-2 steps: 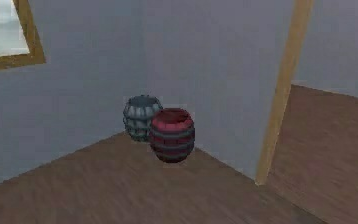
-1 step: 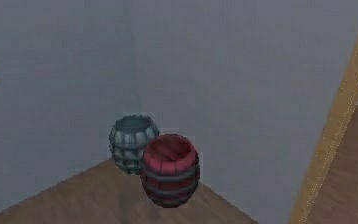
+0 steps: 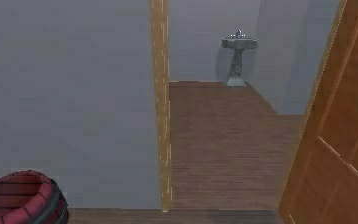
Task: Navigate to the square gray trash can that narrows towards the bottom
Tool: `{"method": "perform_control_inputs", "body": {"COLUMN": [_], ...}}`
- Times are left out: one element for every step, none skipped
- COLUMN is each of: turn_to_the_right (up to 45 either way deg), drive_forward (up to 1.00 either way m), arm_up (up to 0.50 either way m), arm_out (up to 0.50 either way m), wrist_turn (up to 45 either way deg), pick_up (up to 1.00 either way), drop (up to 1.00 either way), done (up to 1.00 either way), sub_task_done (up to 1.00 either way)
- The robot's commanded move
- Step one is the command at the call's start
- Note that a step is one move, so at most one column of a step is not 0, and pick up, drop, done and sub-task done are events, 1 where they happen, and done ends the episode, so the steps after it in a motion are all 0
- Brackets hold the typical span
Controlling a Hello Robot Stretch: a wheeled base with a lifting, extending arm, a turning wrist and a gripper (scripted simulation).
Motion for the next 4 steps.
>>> {"method": "perform_control_inputs", "body": {"turn_to_the_right": [12.0, 0.0, 0.0, 45.0], "drive_forward": [0.00, 1.00, 0.55, 0.00], "arm_up": [0.00, 0.00, 0.00, 0.00], "arm_out": [0.00, 0.00, 0.00, 0.00], "wrist_turn": [0.0, 0.0, 0.0, 0.0], "pick_up": [0.00, 0.00, 0.00, 0.00], "drop": [0.00, 0.00, 0.00, 0.00], "done": [0.00, 0.00, 0.00, 0.00], "sub_task_done": [0.00, 0.00, 0.00, 0.00]}}
